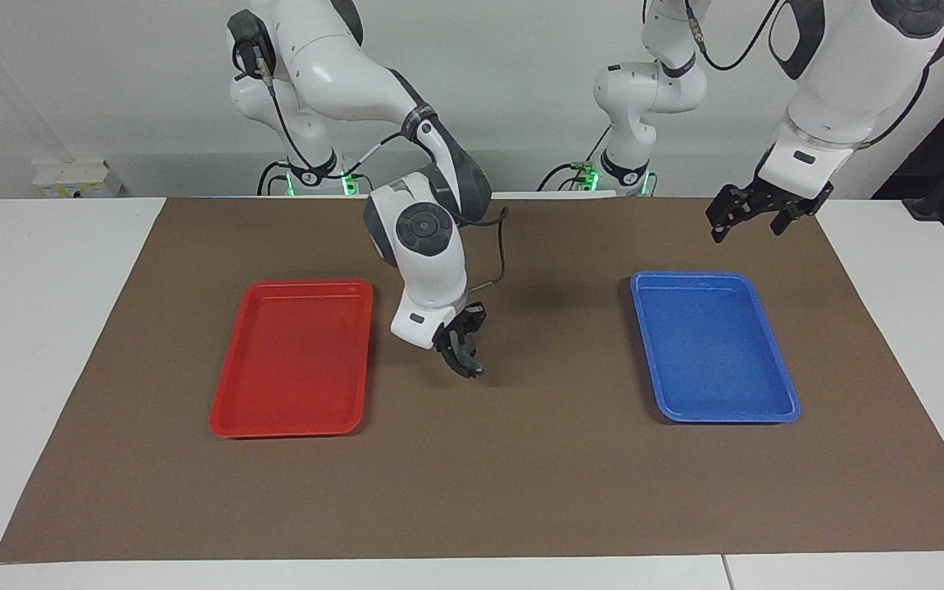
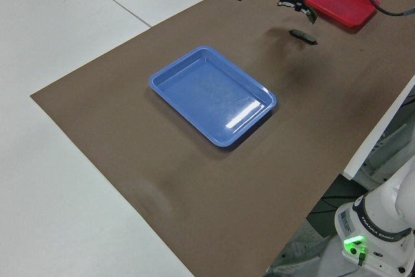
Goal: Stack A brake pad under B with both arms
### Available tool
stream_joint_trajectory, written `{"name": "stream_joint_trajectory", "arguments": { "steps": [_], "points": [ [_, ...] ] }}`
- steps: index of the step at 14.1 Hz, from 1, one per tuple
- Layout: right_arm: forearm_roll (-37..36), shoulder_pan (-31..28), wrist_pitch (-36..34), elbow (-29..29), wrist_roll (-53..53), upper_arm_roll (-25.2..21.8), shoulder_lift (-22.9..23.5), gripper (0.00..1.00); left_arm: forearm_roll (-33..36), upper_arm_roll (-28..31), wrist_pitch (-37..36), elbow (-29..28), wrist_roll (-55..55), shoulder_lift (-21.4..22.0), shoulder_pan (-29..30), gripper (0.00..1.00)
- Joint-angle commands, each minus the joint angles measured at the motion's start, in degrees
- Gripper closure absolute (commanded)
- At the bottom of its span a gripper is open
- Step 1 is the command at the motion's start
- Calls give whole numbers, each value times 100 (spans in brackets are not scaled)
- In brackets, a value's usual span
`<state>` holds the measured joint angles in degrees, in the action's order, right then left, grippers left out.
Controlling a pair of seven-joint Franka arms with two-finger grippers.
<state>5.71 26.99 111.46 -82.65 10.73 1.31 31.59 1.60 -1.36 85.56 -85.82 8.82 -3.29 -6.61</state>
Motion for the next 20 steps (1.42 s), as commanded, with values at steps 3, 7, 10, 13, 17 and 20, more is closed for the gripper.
{"name": "stream_joint_trajectory", "arguments": {
  "steps": [3,7,10,13,17,20],
  "points": [
    [53,34,-10,-31,-61,36,41,100,-134,286,101,-216,-188,109,-174,1],
    [44,148,297,-523,-185,36,-82,100,-134,277,127,-233,-205,109,-174,1],
    [44,218,333,-699,-194,36,-153,100,-143,251,136,-321,-214,109,-166,1],
    [36,271,411,-867,-185,36,-223,100,-186,242,171,-339,-205,118,-166,1],
    [36,280,429,-998,-194,36,-267,100,-213,251,268,-453,-205,127,-139,1],
    [27,271,438,-1025,-194,36,-276,100,-213,233,277,-453,-214,118,-139,1]
  ]
}}
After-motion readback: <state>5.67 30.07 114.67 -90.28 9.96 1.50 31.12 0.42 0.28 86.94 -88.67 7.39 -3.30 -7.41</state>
